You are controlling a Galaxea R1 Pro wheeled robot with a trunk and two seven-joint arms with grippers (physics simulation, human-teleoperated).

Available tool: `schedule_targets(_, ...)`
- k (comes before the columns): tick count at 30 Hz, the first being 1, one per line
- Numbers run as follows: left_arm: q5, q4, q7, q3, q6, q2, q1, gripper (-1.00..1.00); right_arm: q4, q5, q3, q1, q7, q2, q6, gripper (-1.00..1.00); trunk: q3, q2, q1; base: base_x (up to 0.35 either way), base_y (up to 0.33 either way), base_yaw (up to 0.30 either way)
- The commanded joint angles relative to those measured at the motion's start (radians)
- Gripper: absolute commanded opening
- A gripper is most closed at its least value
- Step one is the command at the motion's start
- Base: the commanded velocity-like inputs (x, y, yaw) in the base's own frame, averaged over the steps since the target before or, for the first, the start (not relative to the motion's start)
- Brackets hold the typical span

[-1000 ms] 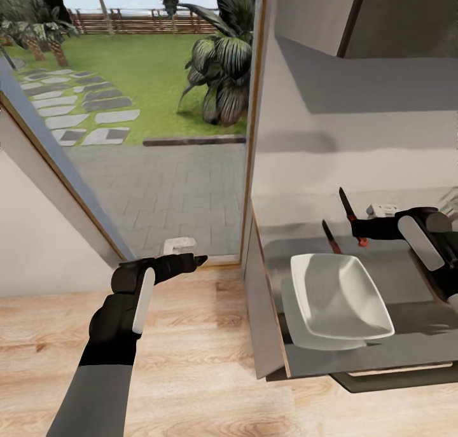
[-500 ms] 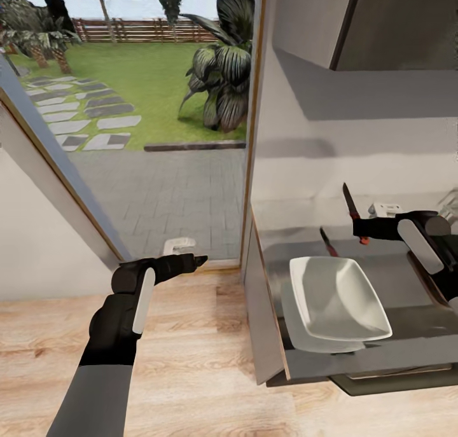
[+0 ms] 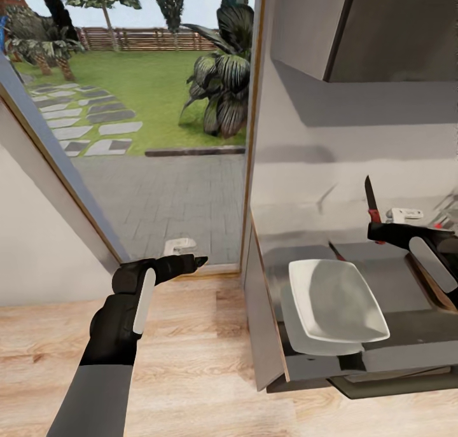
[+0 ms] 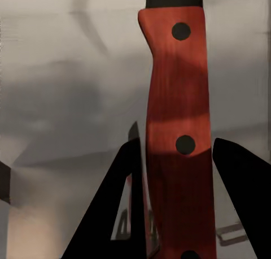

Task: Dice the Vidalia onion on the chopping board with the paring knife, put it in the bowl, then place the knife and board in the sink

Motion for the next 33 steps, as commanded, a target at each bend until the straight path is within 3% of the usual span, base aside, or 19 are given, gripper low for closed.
schedule_targets(1, 0.001, 0.001, -0.003, 0.003, 0.006, -0.001, -0.001, 1.00, -0.001, -0.009, 0.003, 0.000, -0.006, -0.002, 0.001, -1.00, 0.000, -0.002, 0.001, 0.000, 0.000, 0.000)
schedule_targets(7, 0.001, 0.008, -0.003, 0.003, 0.005, -0.001, -0.001, 1.00, -0.002, -0.011, -0.013, 0.000, -0.006, -0.002, 0.003, -1.00, 0.010, -0.002, 0.001, 0.000, 0.000, 0.000)
schedule_targets(11, 0.001, 0.009, -0.003, 0.003, 0.005, -0.001, -0.001, 1.00, -0.003, -0.012, -0.062, 0.000, -0.006, -0.002, 0.021, -1.00, 0.016, -0.002, 0.001, 0.000, 0.000, 0.000)
schedule_targets(13, 0.001, 0.009, -0.003, 0.002, 0.006, -0.001, -0.001, 1.00, -0.006, -0.012, -0.087, 0.001, -0.006, -0.003, 0.116, -1.00, 0.020, -0.002, 0.001, 0.000, 0.000, 0.000)
schedule_targets(17, 0.001, 0.009, -0.003, 0.002, 0.005, -0.001, -0.001, 1.00, -0.037, -0.012, -0.115, 0.000, -0.006, -0.011, 0.227, -1.00, 0.026, -0.002, 0.001, 0.000, 0.000, 0.000)
schedule_targets(25, 0.001, 0.009, -0.003, 0.000, 0.005, -0.001, -0.001, 1.00, -0.048, -0.011, -0.124, 0.000, -0.008, -0.016, 0.308, -1.00, 0.040, -0.002, 0.001, -0.025, -0.030, 0.000)
schedule_targets(33, 0.001, 0.009, -0.003, -0.014, 0.004, -0.001, -0.001, 1.00, -0.048, -0.011, -0.126, 0.000, -0.008, -0.017, 0.338, -1.00, 0.053, -0.002, 0.001, -0.116, -0.247, 0.000)
